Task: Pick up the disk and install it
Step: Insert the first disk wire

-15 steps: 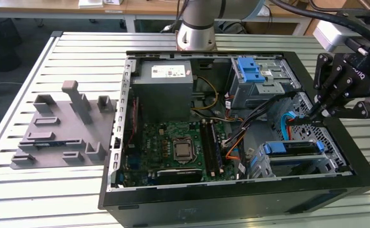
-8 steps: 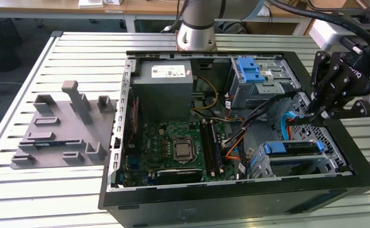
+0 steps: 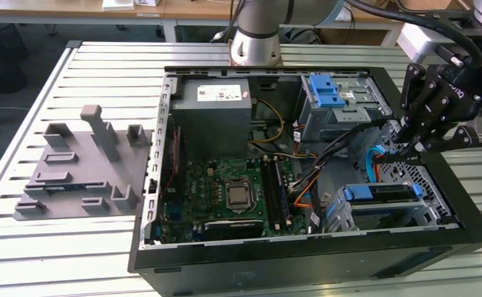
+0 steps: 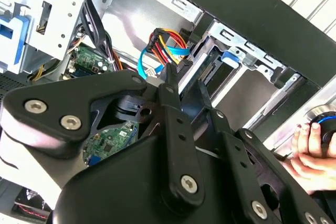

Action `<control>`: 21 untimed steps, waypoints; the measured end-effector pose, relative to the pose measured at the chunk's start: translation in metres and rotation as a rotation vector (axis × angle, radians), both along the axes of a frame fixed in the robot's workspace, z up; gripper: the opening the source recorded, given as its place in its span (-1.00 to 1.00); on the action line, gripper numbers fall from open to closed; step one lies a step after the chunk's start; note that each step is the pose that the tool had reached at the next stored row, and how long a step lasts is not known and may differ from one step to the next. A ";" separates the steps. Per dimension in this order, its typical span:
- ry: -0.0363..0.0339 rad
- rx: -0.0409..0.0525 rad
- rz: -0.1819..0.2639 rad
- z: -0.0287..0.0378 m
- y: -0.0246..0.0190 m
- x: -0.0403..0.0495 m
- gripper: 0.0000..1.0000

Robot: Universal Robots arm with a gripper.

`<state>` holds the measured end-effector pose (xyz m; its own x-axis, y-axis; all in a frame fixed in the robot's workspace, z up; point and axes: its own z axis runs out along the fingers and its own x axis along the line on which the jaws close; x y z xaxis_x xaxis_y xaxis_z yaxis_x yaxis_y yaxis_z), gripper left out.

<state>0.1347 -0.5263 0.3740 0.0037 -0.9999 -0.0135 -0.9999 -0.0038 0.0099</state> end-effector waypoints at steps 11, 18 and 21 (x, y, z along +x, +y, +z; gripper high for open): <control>0.0000 -0.0001 0.000 -0.0005 0.0000 -0.0001 -0.37; -0.0016 -0.0574 0.000 -0.0016 0.0045 -0.0001 -0.37; -0.0023 -0.0738 0.000 -0.0033 0.0055 -0.0009 -0.37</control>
<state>0.1338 -0.5209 0.3707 0.0037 -0.9982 0.0603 -1.0000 -0.0032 0.0078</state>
